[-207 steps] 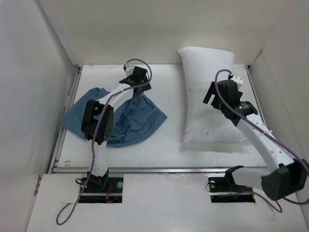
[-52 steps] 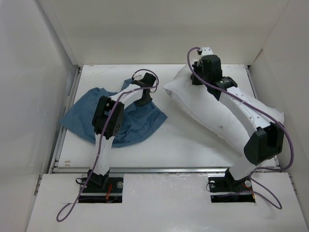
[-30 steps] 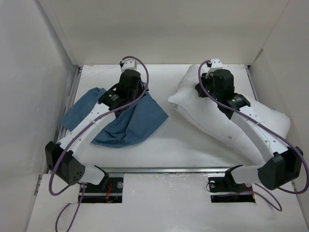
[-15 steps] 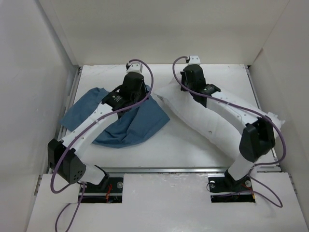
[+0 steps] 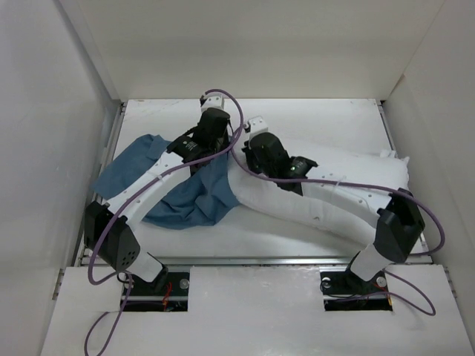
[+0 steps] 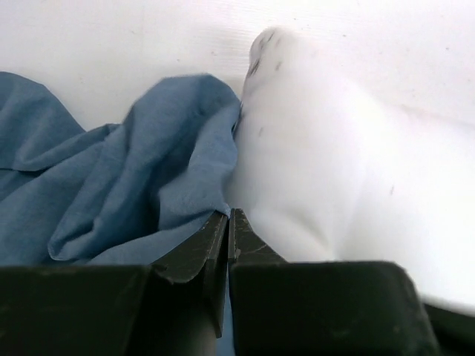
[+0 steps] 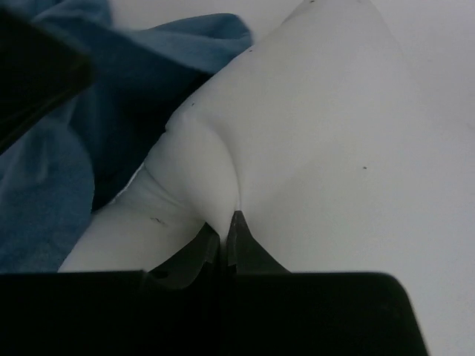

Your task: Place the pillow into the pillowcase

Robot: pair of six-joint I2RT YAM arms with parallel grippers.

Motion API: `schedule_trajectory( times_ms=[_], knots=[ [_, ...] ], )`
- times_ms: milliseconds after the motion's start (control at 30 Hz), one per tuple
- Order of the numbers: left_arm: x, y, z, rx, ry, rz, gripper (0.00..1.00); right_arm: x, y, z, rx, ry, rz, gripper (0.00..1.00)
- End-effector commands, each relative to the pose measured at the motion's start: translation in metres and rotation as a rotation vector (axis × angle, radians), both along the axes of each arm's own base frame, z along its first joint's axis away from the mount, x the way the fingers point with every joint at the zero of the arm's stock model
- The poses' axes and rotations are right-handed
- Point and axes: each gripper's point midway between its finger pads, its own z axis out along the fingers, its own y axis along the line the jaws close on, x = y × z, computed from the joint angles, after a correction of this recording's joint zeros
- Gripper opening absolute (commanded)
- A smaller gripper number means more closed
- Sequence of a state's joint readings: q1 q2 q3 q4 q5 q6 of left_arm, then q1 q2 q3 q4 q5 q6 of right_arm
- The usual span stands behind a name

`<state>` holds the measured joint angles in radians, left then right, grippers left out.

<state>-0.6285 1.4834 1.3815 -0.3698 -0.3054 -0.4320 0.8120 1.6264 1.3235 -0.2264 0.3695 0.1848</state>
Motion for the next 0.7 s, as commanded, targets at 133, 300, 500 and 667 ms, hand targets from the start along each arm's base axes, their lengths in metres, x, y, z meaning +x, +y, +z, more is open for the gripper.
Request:
schedule_trajectory(
  times_ms=[133,300,500,667],
  knots=[
    [0.002,0.009,0.025,-0.028,-0.044,0.077,0.00,-0.038,0.012,-0.022,0.195,0.154,-0.015,0.00],
    [-0.023,-0.003,0.018,-0.078,-0.017,0.002,0.00,-0.016,0.045,-0.045,0.232,0.185,-0.019,0.00],
    [-0.009,0.001,0.016,-0.031,-0.045,0.069,0.00,-0.051,0.074,-0.017,0.297,0.174,0.221,0.00],
    [0.019,0.007,0.009,0.014,-0.029,0.163,0.00,-0.079,0.045,0.029,0.403,0.024,0.267,0.00]
  ],
)
